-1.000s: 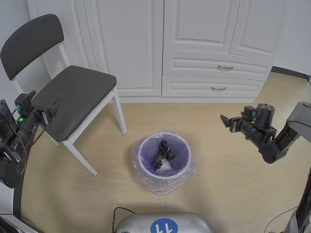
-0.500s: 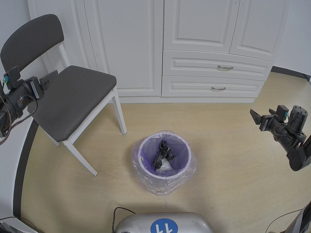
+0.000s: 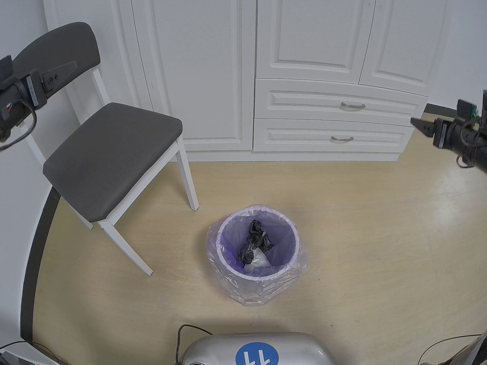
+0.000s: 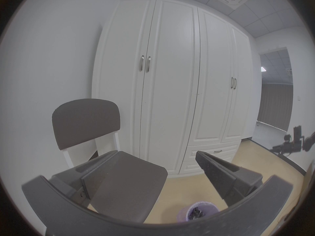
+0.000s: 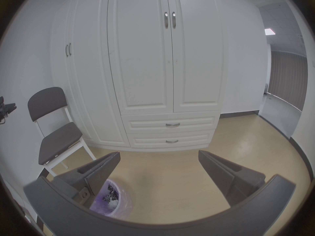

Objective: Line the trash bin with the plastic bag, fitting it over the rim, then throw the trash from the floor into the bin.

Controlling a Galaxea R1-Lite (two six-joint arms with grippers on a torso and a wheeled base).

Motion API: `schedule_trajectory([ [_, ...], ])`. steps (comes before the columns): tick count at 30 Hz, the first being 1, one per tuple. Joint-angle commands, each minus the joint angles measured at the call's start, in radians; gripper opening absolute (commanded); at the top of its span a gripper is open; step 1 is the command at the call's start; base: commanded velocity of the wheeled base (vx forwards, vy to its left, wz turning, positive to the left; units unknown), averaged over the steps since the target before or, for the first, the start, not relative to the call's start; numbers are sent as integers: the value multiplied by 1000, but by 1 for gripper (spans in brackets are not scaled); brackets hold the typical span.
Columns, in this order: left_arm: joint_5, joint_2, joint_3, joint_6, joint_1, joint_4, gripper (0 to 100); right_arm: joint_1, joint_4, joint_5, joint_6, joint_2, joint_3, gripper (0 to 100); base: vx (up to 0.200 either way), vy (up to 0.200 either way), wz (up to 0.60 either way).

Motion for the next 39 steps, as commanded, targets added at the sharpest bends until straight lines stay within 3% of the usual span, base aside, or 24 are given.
schedule_trajectory([
  [1,-25,65,-555,79,8,564,100,-46,568,-63,-91,-96,-559,100,0,0,0],
  [4,-24,99,-670,79,8,727,100,-45,605,-59,-89,-80,-615,100,0,0,0],
  [6,-24,87,-695,79,0,756,100,-36,598,-49,-88,-93,-623,100,0,0,0],
  [15,-17,-17,-684,101,-21,753,100,9,473,-56,-19,-179,-583,100,0,0,0],
  [22,-17,-151,-554,96,-15,635,100,15,276,-64,27,-308,-479,100,0,0,0],
  [28,-13,-277,-396,99,-13,485,100,17,278,-61,44,-447,-424,100,0,0,0],
  [36,-8,-393,-288,93,-6,462,100,15,281,-64,44,-637,-252,100,0,0,0],
  [39,48,-476,-244,91,5,474,100,17,345,-63,46,-789,-131,100,0,0,0],
])
